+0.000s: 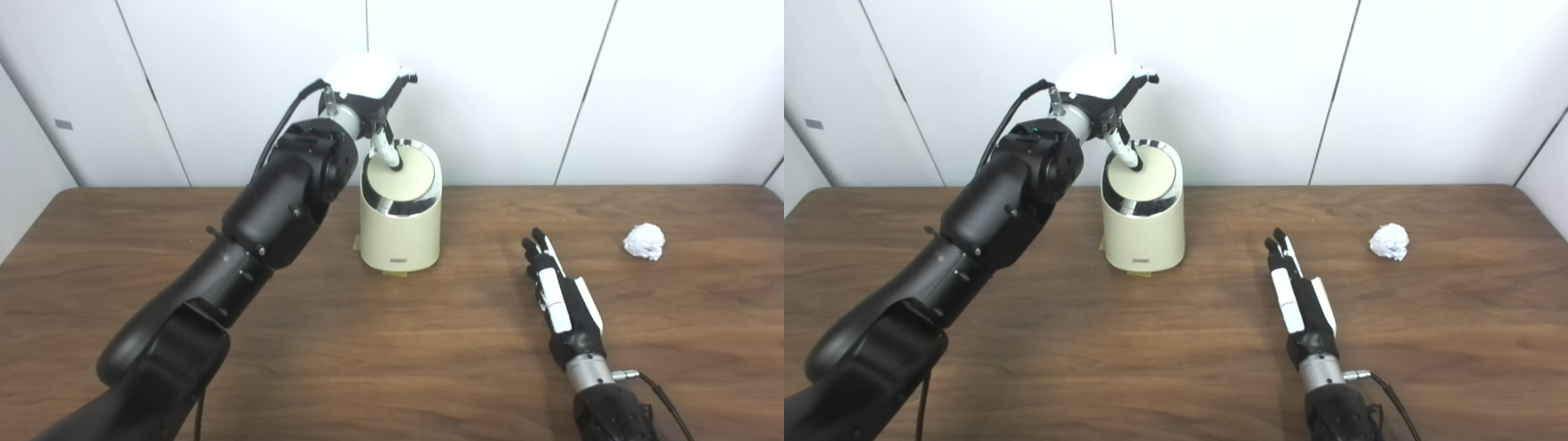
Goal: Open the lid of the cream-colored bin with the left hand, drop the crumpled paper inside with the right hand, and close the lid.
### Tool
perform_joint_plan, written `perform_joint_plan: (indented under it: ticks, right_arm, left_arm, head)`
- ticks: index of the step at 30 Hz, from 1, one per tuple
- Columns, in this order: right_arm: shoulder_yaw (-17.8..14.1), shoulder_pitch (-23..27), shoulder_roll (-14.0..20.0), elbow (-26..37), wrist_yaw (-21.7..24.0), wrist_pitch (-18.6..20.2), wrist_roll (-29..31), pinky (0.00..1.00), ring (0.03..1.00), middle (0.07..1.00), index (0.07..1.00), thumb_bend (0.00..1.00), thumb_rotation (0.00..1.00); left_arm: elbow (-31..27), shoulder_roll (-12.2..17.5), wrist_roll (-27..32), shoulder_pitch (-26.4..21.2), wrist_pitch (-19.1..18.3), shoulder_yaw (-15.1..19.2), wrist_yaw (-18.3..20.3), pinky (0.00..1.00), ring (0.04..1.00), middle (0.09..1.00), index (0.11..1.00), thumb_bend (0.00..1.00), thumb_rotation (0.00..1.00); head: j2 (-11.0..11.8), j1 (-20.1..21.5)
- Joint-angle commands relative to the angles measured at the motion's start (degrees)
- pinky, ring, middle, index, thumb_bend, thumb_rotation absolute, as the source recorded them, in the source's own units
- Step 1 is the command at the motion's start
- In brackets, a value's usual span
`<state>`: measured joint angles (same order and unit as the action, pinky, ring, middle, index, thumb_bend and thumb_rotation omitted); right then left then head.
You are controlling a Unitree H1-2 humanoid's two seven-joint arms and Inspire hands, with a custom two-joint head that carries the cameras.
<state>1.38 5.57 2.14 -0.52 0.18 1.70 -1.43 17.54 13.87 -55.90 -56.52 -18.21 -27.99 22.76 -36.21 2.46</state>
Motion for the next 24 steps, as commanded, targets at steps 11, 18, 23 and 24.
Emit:
perform_joint_plan:
  ticks: [11,18,23,24]
  right_arm:
    - [0.52,0.00,-1.21,3.38,0.15,-0.06,-0.09,0.99,0.989,0.964,1.000,0.61,1.00]
    - [0.65,-0.17,-1.09,3.26,0.46,0.05,-0.08,0.99,0.988,0.965,1.000,0.62,1.00]
    - [0.60,-0.20,-0.89,2.76,0.47,-0.56,-0.14,1.00,0.990,0.967,1.000,0.62,1.00]
    - [0.55,-0.22,-0.94,2.83,0.49,-0.39,0.00,1.00,0.991,0.969,1.000,0.62,1.00]
  left_arm:
    - [-1.54,0.31,-1.18,-1.59,0.87,-0.99,-0.22,0.88,0.967,0.958,0.942,0.95,0.10]
    - [-1.75,0.19,-2.96,-0.70,1.69,-2.85,-0.79,0.92,0.966,0.955,0.941,0.97,0.10]
    - [-0.64,-0.28,-3.56,0.11,2.59,-3.87,-1.02,1.00,0.983,0.956,0.935,0.98,0.10]
    - [-0.55,-0.36,-3.59,0.36,2.74,-4.14,-0.97,1.00,0.983,0.956,0.934,0.98,0.10]
  head:
    - [-0.80,0.43]
    - [-0.39,1.17]
    - [-0.26,1.11]
    - [-0.26,1.11]
